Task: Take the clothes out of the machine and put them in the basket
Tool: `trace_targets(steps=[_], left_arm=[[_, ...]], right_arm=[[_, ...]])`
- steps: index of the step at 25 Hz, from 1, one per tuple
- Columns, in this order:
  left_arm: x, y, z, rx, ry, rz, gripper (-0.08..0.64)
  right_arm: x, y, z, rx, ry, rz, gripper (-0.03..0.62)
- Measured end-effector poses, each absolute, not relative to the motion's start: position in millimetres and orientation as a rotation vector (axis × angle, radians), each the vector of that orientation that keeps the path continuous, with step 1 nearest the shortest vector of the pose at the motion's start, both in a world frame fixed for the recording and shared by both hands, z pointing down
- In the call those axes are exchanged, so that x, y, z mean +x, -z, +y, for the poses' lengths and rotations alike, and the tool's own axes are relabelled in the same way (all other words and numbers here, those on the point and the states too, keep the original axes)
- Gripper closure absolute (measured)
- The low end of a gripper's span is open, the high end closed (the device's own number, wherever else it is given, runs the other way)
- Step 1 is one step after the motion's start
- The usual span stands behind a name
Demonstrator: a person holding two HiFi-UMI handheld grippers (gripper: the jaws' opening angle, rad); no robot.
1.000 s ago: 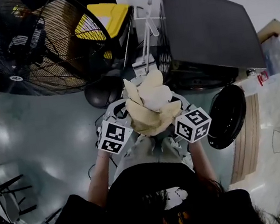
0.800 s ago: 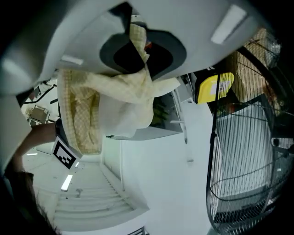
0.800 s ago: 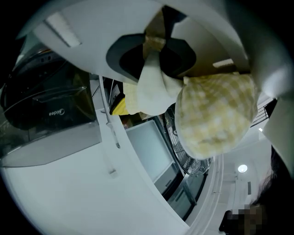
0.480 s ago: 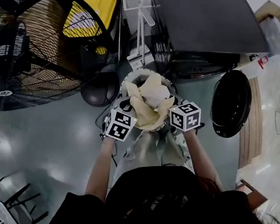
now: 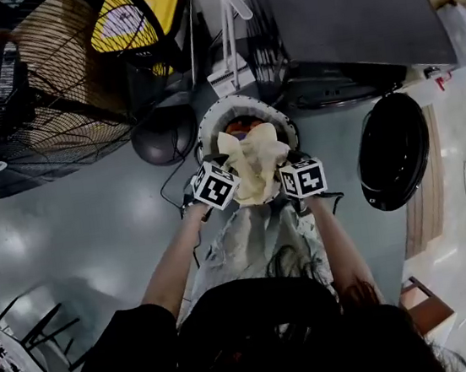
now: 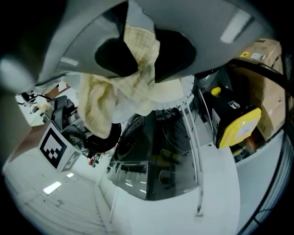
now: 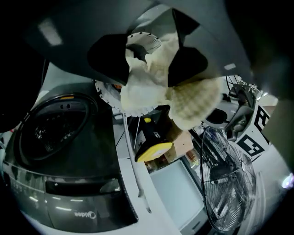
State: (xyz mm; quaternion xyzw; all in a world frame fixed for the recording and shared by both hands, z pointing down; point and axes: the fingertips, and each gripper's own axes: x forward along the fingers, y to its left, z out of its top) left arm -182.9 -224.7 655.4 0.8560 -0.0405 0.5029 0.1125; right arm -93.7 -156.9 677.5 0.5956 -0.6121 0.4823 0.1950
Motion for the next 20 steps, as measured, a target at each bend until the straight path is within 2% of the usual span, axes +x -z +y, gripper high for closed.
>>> trace_targets(steps=[1, 2, 10, 20], left_arm=[[-187.3, -665.7, -222.7, 2.479, -1.513, -0.109, 0.455], [-191.7, -673.6, -220.3, 2.452, -1.543, -0.097, 0.448], [-204.9, -679.7, -199.7, 2.343, -1.46, -0.11, 0.426], [-184.3, -628.1, -199.2, 2.442, -1.306, -0.111, 0.426]], right_arm=[[-94.5, -685.0, -150.4, 1.646, -1.38, -1.698, 0.28], [-95.6, -690.6, -144.4, 1.631, -1.403, -1.686, 0.266], [-101.6, -681.4, -124.0, 1.667, -1.414, -1.725, 0.27], [-97.5, -605.2, -140.4, 1.881, -1.284, -1.871, 0.314]])
